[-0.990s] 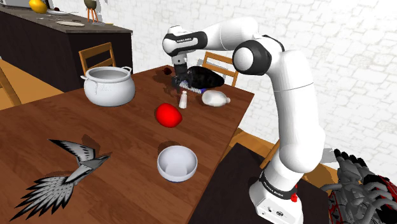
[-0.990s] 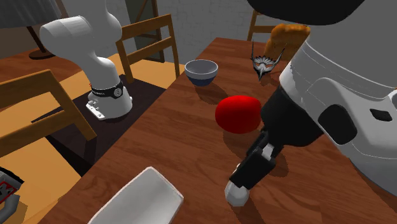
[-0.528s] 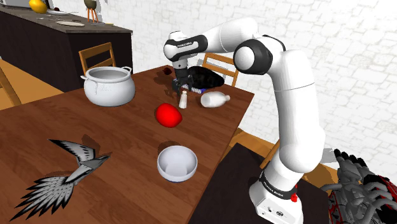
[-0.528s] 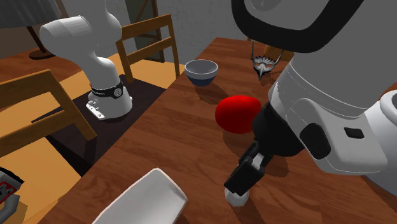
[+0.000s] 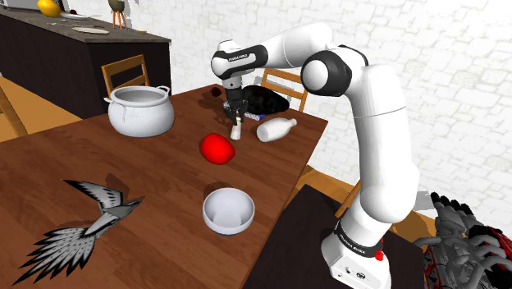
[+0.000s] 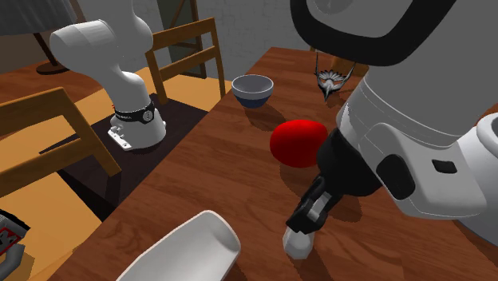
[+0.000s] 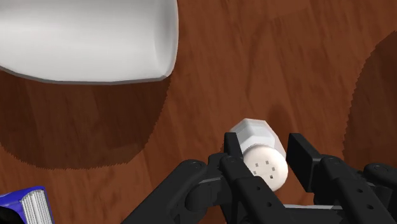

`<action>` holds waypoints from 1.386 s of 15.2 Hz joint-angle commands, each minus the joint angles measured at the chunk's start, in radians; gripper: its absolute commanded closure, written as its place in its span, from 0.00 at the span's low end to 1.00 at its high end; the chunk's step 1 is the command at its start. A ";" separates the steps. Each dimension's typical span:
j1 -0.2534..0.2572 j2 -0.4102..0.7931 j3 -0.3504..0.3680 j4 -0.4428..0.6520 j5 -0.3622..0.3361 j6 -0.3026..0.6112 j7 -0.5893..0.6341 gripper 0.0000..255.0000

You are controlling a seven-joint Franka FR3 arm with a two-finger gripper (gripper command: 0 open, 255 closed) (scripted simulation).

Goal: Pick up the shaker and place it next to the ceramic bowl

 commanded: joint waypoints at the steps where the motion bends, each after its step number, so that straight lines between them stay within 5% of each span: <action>1: 0.000 0.000 0.000 0.000 0.000 0.000 0.000 1.00; 7: 0.000 0.000 0.000 -0.001 0.000 0.000 0.000 1.00; 21: -0.001 -0.026 -0.004 0.146 -0.002 -0.172 -0.017 1.00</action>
